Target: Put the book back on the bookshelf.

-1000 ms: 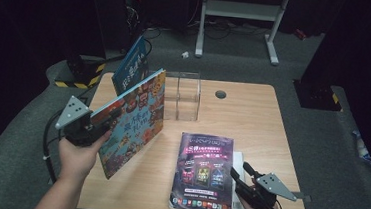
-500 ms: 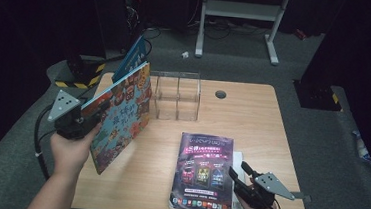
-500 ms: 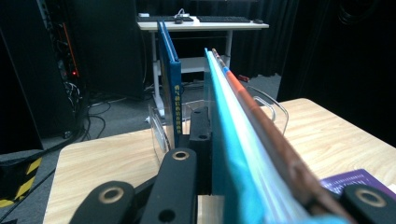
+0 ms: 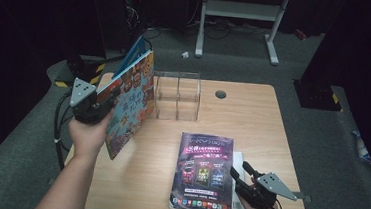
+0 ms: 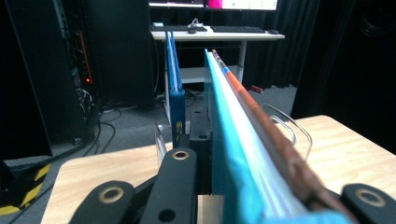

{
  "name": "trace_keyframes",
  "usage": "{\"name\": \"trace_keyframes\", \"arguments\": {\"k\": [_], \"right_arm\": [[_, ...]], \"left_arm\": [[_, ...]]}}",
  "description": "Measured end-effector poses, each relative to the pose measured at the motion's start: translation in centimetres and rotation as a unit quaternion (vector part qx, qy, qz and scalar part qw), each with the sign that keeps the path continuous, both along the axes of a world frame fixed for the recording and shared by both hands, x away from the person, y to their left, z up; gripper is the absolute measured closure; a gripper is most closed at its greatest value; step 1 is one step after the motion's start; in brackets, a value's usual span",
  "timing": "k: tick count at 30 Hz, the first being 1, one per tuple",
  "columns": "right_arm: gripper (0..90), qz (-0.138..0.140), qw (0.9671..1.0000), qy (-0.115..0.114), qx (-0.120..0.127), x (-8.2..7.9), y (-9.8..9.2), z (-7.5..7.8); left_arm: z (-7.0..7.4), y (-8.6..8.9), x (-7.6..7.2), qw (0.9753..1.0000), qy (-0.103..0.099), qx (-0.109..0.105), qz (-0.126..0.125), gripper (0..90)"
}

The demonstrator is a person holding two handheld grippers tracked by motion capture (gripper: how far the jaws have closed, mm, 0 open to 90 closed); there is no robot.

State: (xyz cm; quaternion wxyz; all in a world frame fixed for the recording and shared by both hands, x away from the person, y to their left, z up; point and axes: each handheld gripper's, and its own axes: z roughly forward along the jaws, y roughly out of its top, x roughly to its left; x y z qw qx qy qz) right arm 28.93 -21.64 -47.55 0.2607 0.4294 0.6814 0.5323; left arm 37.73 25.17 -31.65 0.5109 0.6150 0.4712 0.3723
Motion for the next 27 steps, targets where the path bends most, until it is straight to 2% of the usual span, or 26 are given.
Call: {"name": "trace_keyframes", "arguments": {"k": [7,12,27], "right_arm": [[48.1,-0.003,1.0000,-0.002,0.005,-0.1,-0.4,0.1],[48.1,-0.002,1.0000,-0.003,0.007,-0.2,-0.4,0.2],[48.3,0.000,1.0000,-0.004,0.008,-0.3,-0.3,0.2]], "left_arm": [[-0.3,-0.9,2.1,0.9998,-0.011,-0.002,0.016,81.3],[-0.5,-1.5,2.9,0.9996,-0.019,-0.004,0.020,81.3],[-2.2,-2.3,1.7,0.9994,-0.021,0.004,0.027,81.3]]}}
